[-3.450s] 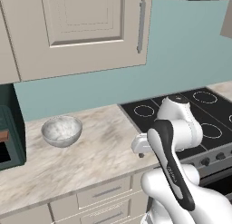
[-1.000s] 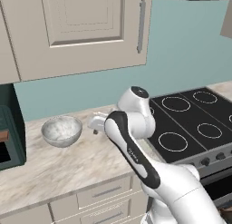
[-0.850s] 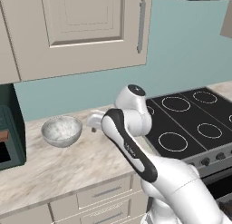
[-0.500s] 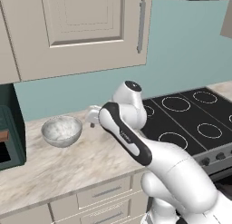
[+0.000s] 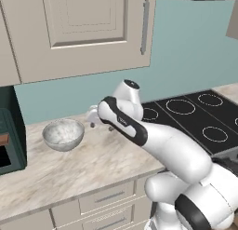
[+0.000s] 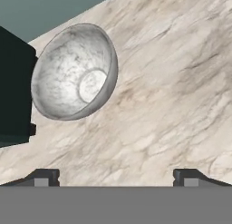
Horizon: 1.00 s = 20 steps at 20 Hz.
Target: Pick the cup and bowl from the counter and place them on the counter next to the sink.
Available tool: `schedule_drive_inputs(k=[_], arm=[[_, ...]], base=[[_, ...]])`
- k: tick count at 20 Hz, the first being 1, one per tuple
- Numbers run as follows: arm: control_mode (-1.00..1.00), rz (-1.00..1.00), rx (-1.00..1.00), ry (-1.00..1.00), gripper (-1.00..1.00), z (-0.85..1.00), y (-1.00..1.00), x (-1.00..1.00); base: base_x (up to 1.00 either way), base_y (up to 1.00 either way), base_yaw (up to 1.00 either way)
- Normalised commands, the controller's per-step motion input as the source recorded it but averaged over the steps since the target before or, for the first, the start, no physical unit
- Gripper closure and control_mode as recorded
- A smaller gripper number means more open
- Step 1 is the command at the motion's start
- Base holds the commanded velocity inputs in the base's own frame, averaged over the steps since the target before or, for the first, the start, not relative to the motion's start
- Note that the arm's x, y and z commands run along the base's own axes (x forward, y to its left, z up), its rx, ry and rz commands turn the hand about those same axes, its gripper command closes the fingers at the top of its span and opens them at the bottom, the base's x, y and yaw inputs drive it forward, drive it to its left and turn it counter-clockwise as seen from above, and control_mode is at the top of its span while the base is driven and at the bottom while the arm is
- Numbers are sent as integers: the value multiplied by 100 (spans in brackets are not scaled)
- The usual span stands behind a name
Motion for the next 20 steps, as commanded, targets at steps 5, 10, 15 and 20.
schedule_drive_inputs(k=[5, 10, 15, 20], arm=[[-100, 3, 0, 0, -100, -17, 28, 23], [-100, 0, 0, 0, -100, -17, 35, 25], [-100, 0, 0, 0, -100, -10, 23, 33], [-100, 0, 0, 0, -100, -2, 10, 31]], base=[[0, 0, 0], [0, 0, 0], [0, 0, 0], [0, 0, 0]])
